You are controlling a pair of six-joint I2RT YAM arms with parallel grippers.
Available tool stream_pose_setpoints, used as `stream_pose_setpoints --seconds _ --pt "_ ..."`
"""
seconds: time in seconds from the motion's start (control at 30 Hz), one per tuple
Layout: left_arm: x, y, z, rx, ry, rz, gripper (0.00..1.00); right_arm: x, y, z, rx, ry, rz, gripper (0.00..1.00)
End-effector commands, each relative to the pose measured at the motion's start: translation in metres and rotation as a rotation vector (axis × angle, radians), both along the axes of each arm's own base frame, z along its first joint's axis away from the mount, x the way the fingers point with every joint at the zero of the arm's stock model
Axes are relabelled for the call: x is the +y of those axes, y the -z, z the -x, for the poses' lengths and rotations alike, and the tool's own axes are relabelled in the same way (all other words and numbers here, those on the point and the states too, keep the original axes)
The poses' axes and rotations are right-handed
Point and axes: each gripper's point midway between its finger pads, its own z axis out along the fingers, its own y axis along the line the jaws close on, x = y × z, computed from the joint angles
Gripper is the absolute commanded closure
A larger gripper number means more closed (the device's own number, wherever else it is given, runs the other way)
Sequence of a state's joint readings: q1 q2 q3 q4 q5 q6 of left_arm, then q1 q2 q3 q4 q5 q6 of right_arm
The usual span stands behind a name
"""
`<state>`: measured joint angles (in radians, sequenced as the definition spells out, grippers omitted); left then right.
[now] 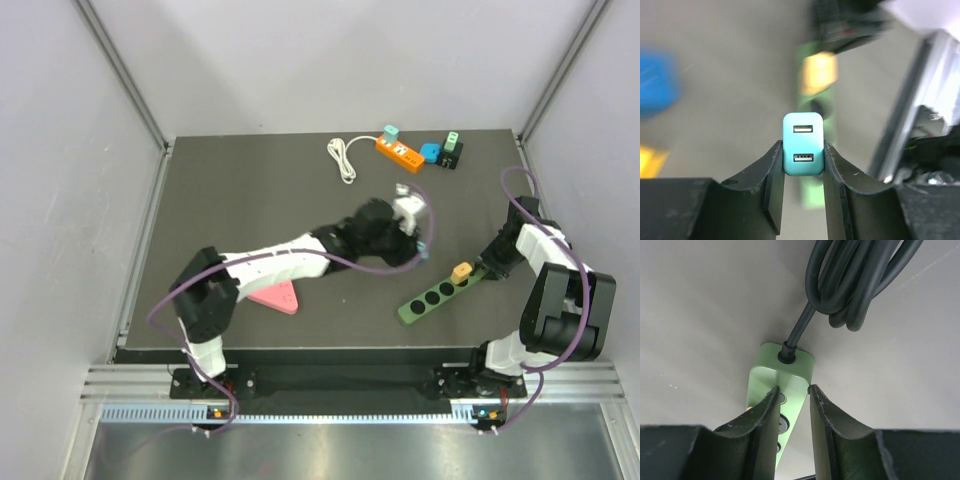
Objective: Pull the plug off the socket
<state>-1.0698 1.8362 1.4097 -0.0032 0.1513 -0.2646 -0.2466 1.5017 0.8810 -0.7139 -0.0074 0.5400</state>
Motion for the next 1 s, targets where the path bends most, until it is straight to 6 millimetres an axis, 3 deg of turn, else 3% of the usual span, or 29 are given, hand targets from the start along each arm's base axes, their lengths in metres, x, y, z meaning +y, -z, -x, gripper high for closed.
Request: stream_pose_setpoints --seconds 0.0,0.17,0.27,0.4,0.67,0.77,0.87,0.9,0.97 --pt "0.058 0.008 0.0 0.183 0.017 -0.054 1.0 -0.004 0.052 0.028 0.134 -0.014 0.035 0.71" --pt "0.115 0.04 -0.019 0.273 -0.06 -0.166 1.0 -0.003 0.053 0.027 0.132 -0.016 0.033 0.71" --pt "0.133 0.055 -0.027 0.348 -0.08 -0.176 1.0 -0.002 0.053 0.027 0.129 -0.022 0.03 0.71" --pt "0.145 0.081 -0.035 0.46 -0.119 -0.194 1.0 -0.002 0.052 0.027 0.128 -0.02 0.03 0.71" --pt "0.157 0.125 -0.061 0.48 -0.221 -0.282 0.97 -0.002 0.053 0.027 0.126 -0.023 0.028 0.71" --pt "0.157 0.13 -0.068 0.48 -0.233 -0.299 0.95 -0.002 0.053 0.026 0.123 -0.025 0.029 0.71" --pt "0.161 0.132 -0.073 0.457 -0.262 -0.313 0.81 -0.002 0.053 0.026 0.123 -0.025 0.027 0.71" --pt "0.162 0.129 -0.075 0.446 -0.271 -0.312 0.72 -0.002 0.053 0.027 0.124 -0.025 0.027 0.71" --pt "0.165 0.125 -0.078 0.421 -0.29 -0.314 0.66 -0.002 0.054 0.026 0.123 -0.023 0.029 0.71"
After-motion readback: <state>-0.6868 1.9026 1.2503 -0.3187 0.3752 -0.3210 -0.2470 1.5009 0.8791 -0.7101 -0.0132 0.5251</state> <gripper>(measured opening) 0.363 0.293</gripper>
